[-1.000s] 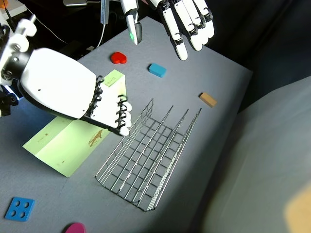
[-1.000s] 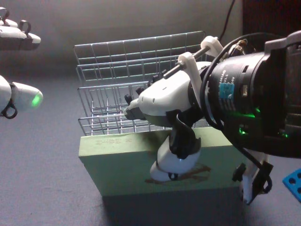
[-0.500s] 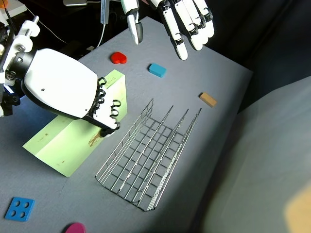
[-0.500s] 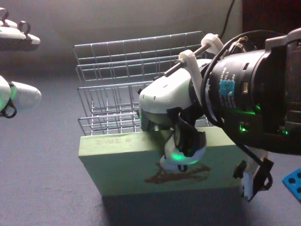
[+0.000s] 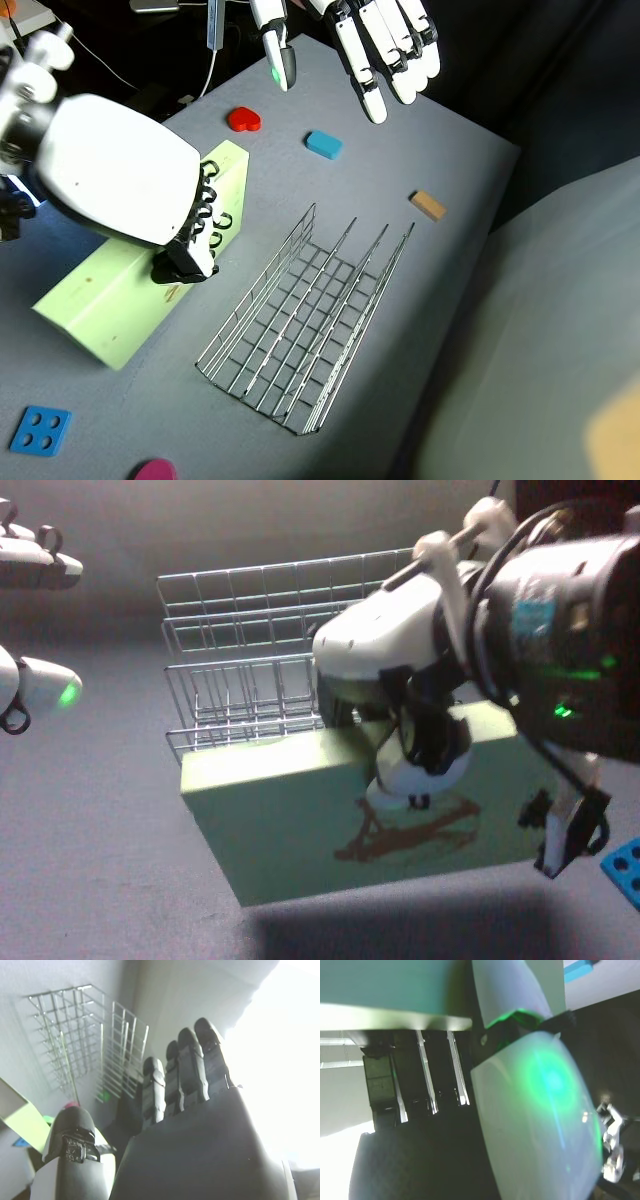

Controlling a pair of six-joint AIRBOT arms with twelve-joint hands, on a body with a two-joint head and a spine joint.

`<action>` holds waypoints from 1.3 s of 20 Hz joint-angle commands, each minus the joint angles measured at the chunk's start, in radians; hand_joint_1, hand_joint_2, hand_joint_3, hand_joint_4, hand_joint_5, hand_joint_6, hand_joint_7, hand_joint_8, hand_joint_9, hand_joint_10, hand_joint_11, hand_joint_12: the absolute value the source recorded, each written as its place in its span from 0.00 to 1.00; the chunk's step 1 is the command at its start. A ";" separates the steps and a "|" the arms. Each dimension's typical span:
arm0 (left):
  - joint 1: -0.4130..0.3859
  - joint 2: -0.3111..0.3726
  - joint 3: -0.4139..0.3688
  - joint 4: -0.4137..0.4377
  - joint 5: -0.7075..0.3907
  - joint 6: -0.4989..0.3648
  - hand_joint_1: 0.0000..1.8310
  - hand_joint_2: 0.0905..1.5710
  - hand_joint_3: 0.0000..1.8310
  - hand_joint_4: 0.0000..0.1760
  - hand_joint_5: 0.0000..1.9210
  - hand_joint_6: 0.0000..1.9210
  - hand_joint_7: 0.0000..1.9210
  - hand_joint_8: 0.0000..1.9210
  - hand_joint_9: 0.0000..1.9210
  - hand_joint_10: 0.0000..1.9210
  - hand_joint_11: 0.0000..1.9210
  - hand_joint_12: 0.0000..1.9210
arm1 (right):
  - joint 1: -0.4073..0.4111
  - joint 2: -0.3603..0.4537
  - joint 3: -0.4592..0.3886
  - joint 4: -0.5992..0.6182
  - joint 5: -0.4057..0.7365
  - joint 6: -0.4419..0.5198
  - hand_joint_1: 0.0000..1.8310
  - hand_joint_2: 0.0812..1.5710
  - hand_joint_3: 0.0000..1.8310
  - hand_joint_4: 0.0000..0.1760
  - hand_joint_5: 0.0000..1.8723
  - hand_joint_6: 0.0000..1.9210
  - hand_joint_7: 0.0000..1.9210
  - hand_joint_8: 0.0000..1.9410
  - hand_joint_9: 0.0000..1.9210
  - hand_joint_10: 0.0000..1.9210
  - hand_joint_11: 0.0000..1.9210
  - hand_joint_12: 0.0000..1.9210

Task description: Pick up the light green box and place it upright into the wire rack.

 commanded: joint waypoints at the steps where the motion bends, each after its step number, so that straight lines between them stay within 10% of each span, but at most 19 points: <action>1: -0.014 0.004 0.001 0.062 -0.057 0.000 0.09 0.77 0.00 0.59 0.10 0.00 0.06 0.00 0.08 0.00 0.00 0.20 | 0.031 0.008 -0.012 -0.054 0.046 -0.008 0.67 0.71 0.00 0.00 0.47 0.51 0.51 0.60 0.47 0.61 0.39 0.82; 10: -0.014 0.005 0.001 0.062 -0.048 0.000 0.09 0.77 0.00 0.59 0.10 0.00 0.07 0.00 0.08 0.00 0.00 0.21 | 0.221 0.029 -0.021 -0.119 0.040 -0.023 0.67 0.72 0.00 0.00 0.46 0.53 0.51 0.61 0.46 0.62 0.38 0.82; 26: -0.014 0.005 0.006 0.062 -0.050 0.007 0.09 0.77 0.00 0.58 0.10 0.00 0.07 0.00 0.08 0.00 0.00 0.23 | 0.118 -0.167 0.170 -0.372 0.093 0.119 0.67 0.72 0.00 0.00 0.46 0.53 0.50 0.62 0.46 0.62 0.39 0.81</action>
